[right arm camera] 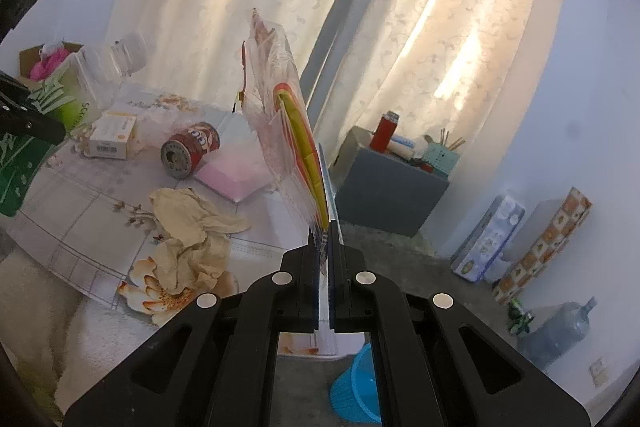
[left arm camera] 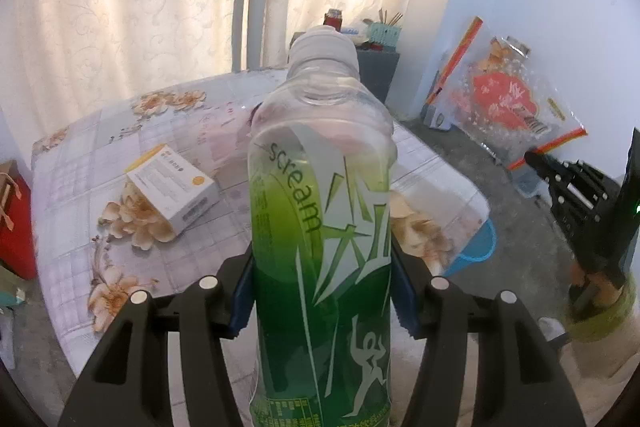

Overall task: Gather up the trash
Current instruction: 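Lift the green bottle with the left tool while the right tool lifts the snack bag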

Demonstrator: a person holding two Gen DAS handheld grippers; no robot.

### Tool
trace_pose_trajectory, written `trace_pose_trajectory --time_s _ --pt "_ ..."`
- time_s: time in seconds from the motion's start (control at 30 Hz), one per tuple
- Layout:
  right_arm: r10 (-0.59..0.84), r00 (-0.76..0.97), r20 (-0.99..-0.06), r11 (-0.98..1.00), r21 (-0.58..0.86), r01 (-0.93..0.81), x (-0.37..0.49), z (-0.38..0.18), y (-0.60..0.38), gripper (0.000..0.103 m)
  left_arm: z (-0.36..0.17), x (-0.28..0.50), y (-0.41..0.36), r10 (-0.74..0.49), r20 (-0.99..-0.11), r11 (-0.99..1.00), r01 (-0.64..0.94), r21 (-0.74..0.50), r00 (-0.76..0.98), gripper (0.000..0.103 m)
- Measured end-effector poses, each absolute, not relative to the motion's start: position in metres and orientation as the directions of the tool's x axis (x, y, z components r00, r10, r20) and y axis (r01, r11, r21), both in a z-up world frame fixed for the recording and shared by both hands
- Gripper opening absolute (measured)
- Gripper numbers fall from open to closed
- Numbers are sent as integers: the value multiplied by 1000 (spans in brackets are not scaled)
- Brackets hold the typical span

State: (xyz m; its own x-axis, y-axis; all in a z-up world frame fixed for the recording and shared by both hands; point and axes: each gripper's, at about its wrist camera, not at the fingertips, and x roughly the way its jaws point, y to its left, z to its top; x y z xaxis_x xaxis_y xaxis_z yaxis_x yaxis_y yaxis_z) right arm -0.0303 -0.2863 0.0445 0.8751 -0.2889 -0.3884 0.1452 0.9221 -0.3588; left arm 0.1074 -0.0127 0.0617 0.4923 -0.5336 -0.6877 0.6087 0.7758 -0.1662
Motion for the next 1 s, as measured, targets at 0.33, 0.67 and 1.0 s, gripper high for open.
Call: trace_pose_trajectory --time_s 0.33,0.67,1.0 --pt "-309 873 -379 937 -278 211 -62 48 -292 1 71 94 -20 -599 -638 751 616 -238 483 55" --pt "-388 856 -342 912 -273 305 -93 50 -309 1 76 73 -87 -675 -636 662 688 -298 374 55" --pt "-583 734 -349 812 -260 522 -141 37 -381 1 77 63 -232 -718 -680 496 794 -352 147 55"
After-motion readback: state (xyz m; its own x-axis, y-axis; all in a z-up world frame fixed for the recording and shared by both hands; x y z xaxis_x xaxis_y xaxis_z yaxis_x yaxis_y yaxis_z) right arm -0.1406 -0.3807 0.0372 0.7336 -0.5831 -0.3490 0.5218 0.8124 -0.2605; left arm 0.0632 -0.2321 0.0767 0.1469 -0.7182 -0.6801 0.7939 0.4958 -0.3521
